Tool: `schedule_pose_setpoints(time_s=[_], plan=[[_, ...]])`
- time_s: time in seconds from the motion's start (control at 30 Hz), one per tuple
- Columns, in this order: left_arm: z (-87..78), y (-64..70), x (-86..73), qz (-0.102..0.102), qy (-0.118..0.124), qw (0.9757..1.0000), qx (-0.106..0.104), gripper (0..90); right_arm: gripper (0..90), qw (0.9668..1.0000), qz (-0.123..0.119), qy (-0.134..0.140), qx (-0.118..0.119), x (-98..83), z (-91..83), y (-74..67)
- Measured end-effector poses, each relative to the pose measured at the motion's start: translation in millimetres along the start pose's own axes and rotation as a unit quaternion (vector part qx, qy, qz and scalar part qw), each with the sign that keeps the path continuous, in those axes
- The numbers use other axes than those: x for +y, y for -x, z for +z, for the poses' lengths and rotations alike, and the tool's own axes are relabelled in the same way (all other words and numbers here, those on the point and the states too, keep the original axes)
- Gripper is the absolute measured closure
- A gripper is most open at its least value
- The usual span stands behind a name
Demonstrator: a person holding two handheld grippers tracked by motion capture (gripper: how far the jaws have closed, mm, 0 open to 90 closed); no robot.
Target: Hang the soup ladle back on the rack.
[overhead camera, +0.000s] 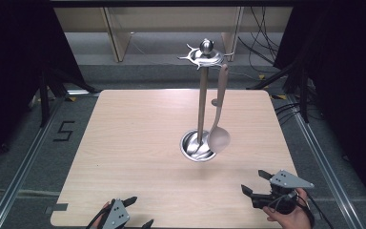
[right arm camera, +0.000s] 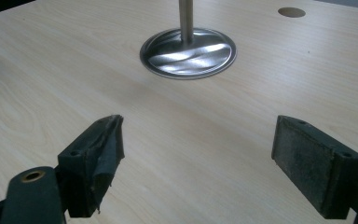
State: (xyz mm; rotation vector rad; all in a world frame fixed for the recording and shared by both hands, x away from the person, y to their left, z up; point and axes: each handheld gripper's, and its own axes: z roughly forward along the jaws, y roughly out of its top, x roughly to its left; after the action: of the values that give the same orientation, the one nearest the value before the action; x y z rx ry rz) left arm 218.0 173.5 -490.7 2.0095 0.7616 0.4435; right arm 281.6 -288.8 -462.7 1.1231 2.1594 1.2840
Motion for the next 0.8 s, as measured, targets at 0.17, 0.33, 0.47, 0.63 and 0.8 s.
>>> schedule_pose_setpoints(time_s=[0.17,0.33,0.47,0.63,0.8], plan=[[0.8,0.7,-0.1,-0.004,0.013,0.9999,-0.005,14.7,16.9,1.0000,-0.004,0.006,0.003,-4.2,-1.4,-2.0],[2.0,2.7,-1.2,-0.016,0.007,0.9998,-0.005,14.7,16.9,1.0000,0.007,-0.001,0.006,-10.5,-3.5,-6.9],[1.9,2.2,-1.2,-0.014,0.009,0.9999,-0.003,14.7,16.9,1.0000,-0.002,-0.003,0.005,-14.9,-5.0,-5.7],[0.6,-1.1,-0.8,-0.005,0.004,1.0000,0.002,14.7,17.2,0.9999,0.000,-0.011,0.003,-19.4,-9.0,-8.8],[2.6,0.5,-2.4,-0.013,-0.006,0.9999,0.006,14.8,17.3,0.9999,0.000,-0.012,0.003,-23.8,-10.6,-10.9]])
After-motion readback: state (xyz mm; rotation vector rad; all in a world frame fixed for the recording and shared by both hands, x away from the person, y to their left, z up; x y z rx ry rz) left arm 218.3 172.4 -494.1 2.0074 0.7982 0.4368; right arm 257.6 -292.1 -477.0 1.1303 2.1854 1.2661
